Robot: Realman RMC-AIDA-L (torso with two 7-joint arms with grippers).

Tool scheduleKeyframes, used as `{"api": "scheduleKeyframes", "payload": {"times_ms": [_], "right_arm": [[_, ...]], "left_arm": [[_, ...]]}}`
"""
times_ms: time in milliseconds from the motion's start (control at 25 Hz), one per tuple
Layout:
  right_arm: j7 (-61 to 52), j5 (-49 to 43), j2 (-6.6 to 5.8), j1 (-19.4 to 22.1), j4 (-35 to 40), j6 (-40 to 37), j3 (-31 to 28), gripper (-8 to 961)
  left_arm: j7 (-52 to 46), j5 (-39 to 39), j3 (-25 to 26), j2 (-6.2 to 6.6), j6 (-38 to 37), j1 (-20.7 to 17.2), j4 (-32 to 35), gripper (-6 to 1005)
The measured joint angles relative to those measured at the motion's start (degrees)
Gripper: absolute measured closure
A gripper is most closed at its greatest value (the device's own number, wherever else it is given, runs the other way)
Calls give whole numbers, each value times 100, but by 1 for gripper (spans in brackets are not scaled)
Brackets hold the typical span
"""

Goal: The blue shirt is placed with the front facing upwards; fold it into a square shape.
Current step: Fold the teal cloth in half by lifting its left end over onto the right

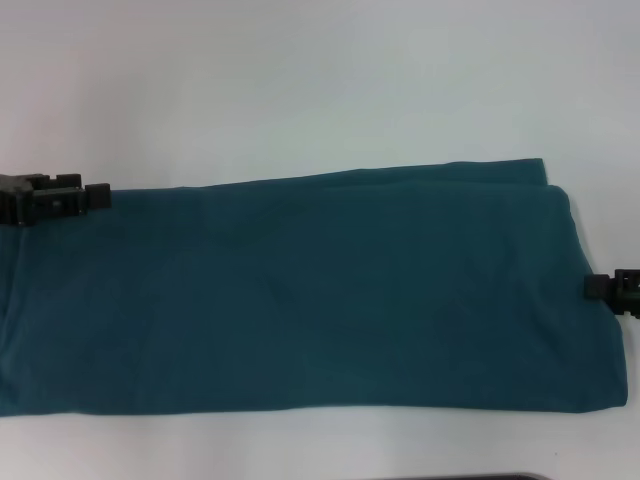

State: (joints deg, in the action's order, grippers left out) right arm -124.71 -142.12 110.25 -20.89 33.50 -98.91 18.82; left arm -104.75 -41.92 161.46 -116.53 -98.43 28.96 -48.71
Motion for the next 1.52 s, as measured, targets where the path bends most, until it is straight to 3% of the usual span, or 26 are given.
{"api": "scheduleKeyframes", "payload": {"times_ms": [360,1280,1520], "right_arm": [[-52,0,-62,124,62,-47,-14,222],[4,23,310,-370,7,-217,94,221],[-29,46,277,-396,55,-387,116,221]], "left_arm": [[0,0,0,0,4,13,2,341],[51,0,0,9,62,22,20,340],[53,0,0,8,63,31,20,340]]}}
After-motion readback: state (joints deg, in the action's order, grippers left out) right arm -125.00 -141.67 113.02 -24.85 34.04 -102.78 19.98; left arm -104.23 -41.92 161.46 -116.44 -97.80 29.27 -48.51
